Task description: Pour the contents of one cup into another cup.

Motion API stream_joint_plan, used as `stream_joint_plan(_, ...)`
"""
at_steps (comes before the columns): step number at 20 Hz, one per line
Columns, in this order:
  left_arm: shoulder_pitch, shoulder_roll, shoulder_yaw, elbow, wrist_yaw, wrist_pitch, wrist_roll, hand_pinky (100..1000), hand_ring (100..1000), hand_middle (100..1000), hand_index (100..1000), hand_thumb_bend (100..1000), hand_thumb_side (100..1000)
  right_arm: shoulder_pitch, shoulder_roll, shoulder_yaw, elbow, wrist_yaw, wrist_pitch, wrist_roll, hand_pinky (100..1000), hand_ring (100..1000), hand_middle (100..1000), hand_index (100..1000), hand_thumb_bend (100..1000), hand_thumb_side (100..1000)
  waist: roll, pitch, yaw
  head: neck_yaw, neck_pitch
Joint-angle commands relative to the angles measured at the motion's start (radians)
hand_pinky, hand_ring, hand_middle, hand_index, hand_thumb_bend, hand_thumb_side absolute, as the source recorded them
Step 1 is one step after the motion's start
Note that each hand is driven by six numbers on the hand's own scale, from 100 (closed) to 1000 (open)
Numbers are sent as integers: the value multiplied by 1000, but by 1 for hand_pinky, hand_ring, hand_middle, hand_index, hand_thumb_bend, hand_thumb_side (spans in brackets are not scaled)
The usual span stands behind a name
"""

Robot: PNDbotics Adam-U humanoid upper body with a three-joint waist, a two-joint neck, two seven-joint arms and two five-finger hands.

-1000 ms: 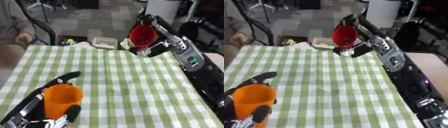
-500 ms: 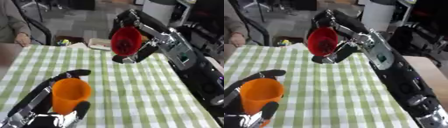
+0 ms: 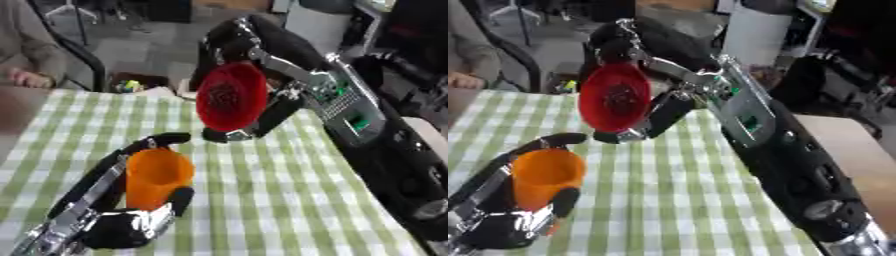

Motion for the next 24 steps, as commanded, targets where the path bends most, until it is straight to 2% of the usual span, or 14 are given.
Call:
stream_joint_plan(1,-29,-17,-13,9,-10,-15,-18,249,266,335,887,100,454,-25,10,-6,-9,15,-38,39,428,317,308,460,100,100,4,-23,2,-3,-3)
stream_joint_plan(8,-55,-43,-35,20,-6,-28,-44,250,267,335,887,100,460,-27,39,-10,-6,47,-53,31,446,331,320,465,100,100,2,-24,7,-5,-2)
stream_joint_plan(12,-61,-47,-40,4,15,-29,-48,250,267,335,888,100,467,-27,44,-11,-16,107,-57,10,475,390,340,473,100,100,4,-25,10,-6,-3)
stream_joint_plan(17,-58,-43,-45,-28,42,-21,-60,251,268,335,889,100,471,-28,44,-15,-14,218,-57,-68,499,406,352,476,100,100,7,-25,13,-9,-2)
stream_joint_plan(24,-46,-37,-53,-62,67,-5,-78,252,269,336,890,100,470,-37,39,-26,38,355,-57,-191,508,410,355,477,100,100,7,-28,18,-12,0)
